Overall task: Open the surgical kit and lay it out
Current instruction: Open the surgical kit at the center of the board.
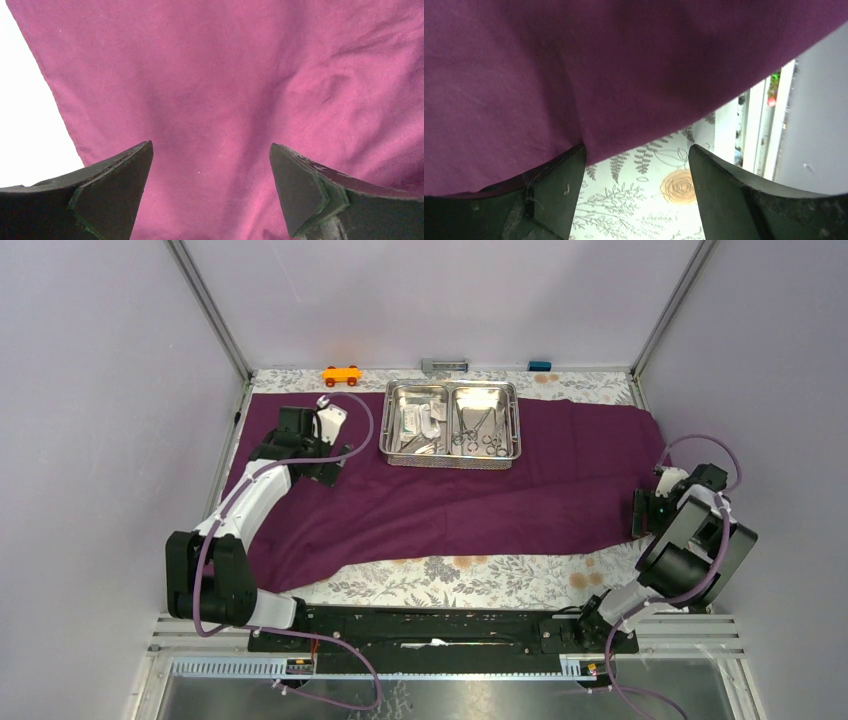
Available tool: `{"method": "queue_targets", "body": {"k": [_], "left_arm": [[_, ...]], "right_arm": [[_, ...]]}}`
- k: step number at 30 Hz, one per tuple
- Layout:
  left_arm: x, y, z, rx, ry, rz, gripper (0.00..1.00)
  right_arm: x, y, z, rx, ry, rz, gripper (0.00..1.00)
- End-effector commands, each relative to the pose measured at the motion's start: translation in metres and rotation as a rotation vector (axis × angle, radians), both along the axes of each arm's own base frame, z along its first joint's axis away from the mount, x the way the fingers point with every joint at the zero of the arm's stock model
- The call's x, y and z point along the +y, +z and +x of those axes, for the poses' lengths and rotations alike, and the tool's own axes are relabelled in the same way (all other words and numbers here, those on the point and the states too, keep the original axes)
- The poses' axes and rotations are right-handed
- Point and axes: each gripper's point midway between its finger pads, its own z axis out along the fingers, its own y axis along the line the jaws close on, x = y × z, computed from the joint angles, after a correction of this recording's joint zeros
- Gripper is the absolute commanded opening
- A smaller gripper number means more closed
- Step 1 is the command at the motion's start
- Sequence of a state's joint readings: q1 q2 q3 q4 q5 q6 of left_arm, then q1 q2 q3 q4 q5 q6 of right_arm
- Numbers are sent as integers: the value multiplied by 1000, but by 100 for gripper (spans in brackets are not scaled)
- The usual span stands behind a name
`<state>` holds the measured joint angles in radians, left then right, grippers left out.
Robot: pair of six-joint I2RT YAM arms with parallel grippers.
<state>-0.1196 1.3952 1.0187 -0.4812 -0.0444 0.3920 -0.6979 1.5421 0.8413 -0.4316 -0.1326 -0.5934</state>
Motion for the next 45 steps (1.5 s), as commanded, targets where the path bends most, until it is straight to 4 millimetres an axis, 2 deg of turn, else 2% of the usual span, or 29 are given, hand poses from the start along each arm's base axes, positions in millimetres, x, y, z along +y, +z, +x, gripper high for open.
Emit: {"method": "queue_targets", "body": {"k": [1,5,10,12,16,20,21,25,29,33,38,42,45], "left_arm": [[-6,4,10,-58,-21,-20,99],[-4,0,9,-54,-18,-7,99],[-3,-1,9,-56,-17,-3,99],[-2,0,10,-59,-14,0,99],[-1,3,10,-64,-13,6,99],[0,6,10,-64,-11,10,99],[0,7,11,-67,-11,11,99],[1,11,12,-73,-10,22,99],[2,15,12,-78,-12,30,99],[3,18,12,-84,-12,31,99],[5,17,9,-81,-8,42,99],[6,21,7,-84,-4,44,99],[7,23,6,-91,-1,43,99]], "right_arm": [[-5,2,26,-103,-57,95,82],[-5,0,36,-127,-70,167,81],[3,-3,51,-159,-59,260,70],[6,-4,57,-160,-56,309,59],[16,2,68,-172,-31,411,30],[22,24,78,-226,-18,453,2],[23,32,81,-246,-17,452,0],[29,68,97,-310,17,390,0],[50,95,120,-297,118,219,0],[72,109,148,-270,211,52,0],[103,99,184,-193,305,-17,5],[113,81,209,-149,320,40,14],[126,73,221,-150,342,123,26]]}}
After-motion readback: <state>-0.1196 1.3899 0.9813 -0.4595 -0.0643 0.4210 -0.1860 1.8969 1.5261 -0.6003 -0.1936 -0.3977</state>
